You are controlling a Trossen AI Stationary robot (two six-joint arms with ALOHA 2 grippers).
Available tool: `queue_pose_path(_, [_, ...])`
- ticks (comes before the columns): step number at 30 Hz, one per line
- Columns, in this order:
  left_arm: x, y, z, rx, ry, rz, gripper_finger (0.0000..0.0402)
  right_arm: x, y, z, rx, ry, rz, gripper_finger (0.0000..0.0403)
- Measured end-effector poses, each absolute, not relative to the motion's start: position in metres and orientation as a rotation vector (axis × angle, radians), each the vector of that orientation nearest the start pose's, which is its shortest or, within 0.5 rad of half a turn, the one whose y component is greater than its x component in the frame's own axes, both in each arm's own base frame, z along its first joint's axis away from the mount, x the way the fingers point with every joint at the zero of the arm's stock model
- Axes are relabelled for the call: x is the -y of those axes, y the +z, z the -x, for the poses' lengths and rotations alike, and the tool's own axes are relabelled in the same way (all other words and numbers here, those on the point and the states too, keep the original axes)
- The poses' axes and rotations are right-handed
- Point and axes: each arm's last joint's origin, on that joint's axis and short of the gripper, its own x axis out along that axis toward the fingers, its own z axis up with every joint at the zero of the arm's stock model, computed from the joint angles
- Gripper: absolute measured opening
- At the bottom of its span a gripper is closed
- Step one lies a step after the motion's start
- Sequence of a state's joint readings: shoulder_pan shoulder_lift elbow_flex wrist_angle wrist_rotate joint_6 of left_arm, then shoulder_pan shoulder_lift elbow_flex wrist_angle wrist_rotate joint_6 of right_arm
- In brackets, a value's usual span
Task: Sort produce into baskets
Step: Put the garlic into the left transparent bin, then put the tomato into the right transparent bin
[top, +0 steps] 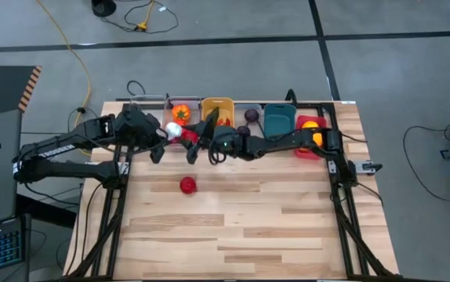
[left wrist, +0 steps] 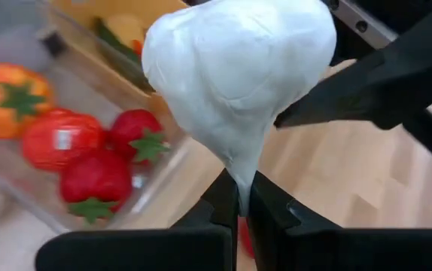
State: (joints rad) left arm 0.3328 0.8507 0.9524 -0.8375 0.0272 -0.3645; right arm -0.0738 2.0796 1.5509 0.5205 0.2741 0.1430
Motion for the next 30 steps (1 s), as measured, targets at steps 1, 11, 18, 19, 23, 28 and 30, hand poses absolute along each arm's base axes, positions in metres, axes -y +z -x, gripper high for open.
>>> queue_pose_path(1, [-0.051, 0.322, -0.147, -0.664, 0.45, 0.473, 0.0002, 0.049, 0.261, -0.484, 0.016, -0.339, -0.153, 0.0276])
queue_pose_path(11, [-0.064, 0.313, -0.13, -0.746, 0.826, 0.41, 0.0002, 0.065, 0.251, -0.482, -0.081, -0.356, -0.186, 0.0276])
queue_pose_path(18, [-0.076, 0.307, -0.11, -0.848, 1.084, 0.396, 0.0003, 0.058, 0.249, -0.482, -0.107, -0.345, -0.183, 0.0276])
queue_pose_path(19, [-0.078, 0.307, -0.109, -0.853, 1.096, 0.394, 0.0005, 0.056, 0.249, -0.482, -0.109, -0.341, -0.183, 0.0276])
queue_pose_path(23, [-0.082, 0.305, -0.107, -0.873, 1.109, 0.37, 0.0018, 0.045, 0.249, -0.483, -0.11, -0.318, -0.181, 0.0276])
queue_pose_path(28, [-0.087, 0.302, -0.108, -0.906, 1.121, 0.362, 0.0049, 0.031, 0.249, -0.485, -0.113, -0.288, -0.174, 0.0276])
queue_pose_path(30, [-0.09, 0.3, -0.11, -0.921, 1.13, 0.368, 0.0066, 0.024, 0.249, -0.485, -0.118, -0.274, -0.148, 0.0276])
